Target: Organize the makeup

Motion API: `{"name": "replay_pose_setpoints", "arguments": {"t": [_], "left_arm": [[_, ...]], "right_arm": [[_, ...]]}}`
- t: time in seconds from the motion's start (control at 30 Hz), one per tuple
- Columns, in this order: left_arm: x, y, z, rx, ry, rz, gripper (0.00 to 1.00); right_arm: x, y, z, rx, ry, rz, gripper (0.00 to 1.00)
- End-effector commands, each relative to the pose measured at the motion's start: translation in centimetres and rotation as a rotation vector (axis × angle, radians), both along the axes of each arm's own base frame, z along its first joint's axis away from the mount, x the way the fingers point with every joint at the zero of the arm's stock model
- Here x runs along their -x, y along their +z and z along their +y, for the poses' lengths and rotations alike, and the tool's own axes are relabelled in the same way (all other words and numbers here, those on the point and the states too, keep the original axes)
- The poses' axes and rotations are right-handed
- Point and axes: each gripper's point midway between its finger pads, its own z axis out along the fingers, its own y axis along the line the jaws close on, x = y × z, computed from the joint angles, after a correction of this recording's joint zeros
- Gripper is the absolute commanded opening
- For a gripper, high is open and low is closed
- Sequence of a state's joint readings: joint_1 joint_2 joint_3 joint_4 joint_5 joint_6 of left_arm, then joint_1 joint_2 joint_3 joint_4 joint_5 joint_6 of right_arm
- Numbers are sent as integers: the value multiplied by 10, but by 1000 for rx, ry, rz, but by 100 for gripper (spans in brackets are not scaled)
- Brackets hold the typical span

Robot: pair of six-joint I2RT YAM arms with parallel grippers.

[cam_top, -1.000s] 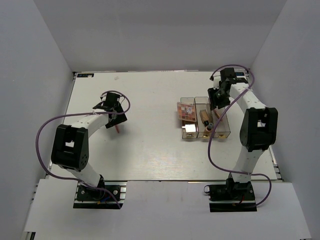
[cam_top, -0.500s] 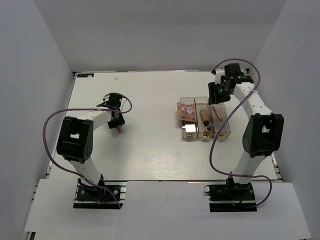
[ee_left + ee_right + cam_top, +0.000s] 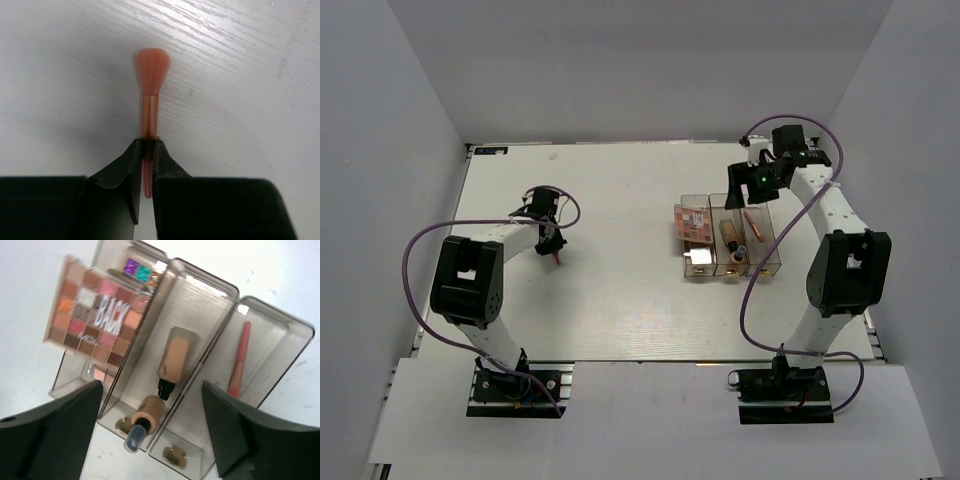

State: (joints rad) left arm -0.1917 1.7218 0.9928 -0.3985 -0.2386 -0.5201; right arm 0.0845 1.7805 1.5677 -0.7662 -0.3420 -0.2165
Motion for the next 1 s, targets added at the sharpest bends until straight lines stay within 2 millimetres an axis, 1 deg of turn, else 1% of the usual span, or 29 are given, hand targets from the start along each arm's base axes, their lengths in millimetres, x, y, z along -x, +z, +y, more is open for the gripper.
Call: {"name": "replay_pose_setpoints", "arguments": {"t": [0.0,0.03,0.07,0.1,0.13,0.17,0.23,0.27,0.3,0.33,0.37,0.4,0.43,0.47,0.5,0.53,0.57,0.6,0.63,0.67,0.7,0.73,0.77,0.8,0.83,0.87,0.9,0.93,0.97], "left_arm": [[2,15,-15,74,-52,-24,0],[-5,31,-28,109,-88,-69,0],[-10,43,-36,144,-115,-98,0],[-14,52,-47,175,-155,-123,0],[-13,63,-64,259,-208,-138,0],[-20,78,-78,301,-247,-182,0],[-24,101,-97,376,-307,-234,0],[-27,120,-118,444,-375,-268,0],[-27,126,-129,478,-402,-271,0],[-25,134,-144,509,-444,-278,0],[-27,151,-161,565,-501,-307,0],[-27,154,-172,596,-518,-301,0],[-23,159,-188,622,-557,-300,0],[-22,170,-202,670,-589,-312,0],[-27,177,-215,695,-611,-322,0],[-24,185,-232,722,-651,-334,0],[-23,189,-244,757,-660,-329,0],[-25,191,-258,786,-679,-321,0],[-28,199,-269,814,-699,-347,0],[-22,202,-286,858,-711,-332,0],[-24,212,-299,891,-732,-348,0],[-29,208,-312,916,-745,-350,0],[-23,206,-328,946,-749,-317,0],[-28,227,-342,979,-785,-368,0],[-32,217,-355,996,-793,-356,0],[-28,219,-371,1023,-807,-340,0],[-31,238,-384,1055,-842,-381,0],[-31,239,-393,1075,-851,-379,0],[-29,225,-409,1100,-845,-332,0]], "right_arm": [[7,65,21,-109,154,-174,89],[9,76,23,-127,190,-225,89],[10,79,25,-131,205,-253,89],[12,91,27,-140,209,-299,89],[11,95,27,-147,206,-325,89],[13,93,28,-157,206,-330,89],[8,106,26,-160,189,-391,89],[6,108,24,-165,153,-393,89],[3,112,21,-169,131,-417,89],[2,113,21,-172,122,-427,88],[0,116,18,-176,93,-433,84],[-2,120,16,-179,75,-461,75],[-2,122,14,-183,62,-471,69],[-3,124,11,-191,39,-474,52],[-2,129,12,-197,33,-496,41],[-4,129,8,-194,12,-501,31],[-3,132,6,-201,-14,-507,14],[-1,134,4,-201,-31,-519,9],[-4,138,-3,-192,-59,-545,8],[-2,146,-4,-193,-77,-571,4],[-1,149,-7,-187,-96,-584,4],[-3,150,-13,-173,-124,-605,3],[-3,153,-17,-164,-141,-622,2],[0,158,-19,-159,-156,-641,2],[0,156,-24,-144,-181,-643,2],[3,162,-27,-136,-192,-664,2],[2,161,-32,-119,-216,-667,2],[4,159,-34,-115,-225,-666,3],[7,162,-35,-112,-231,-677,2]]}}
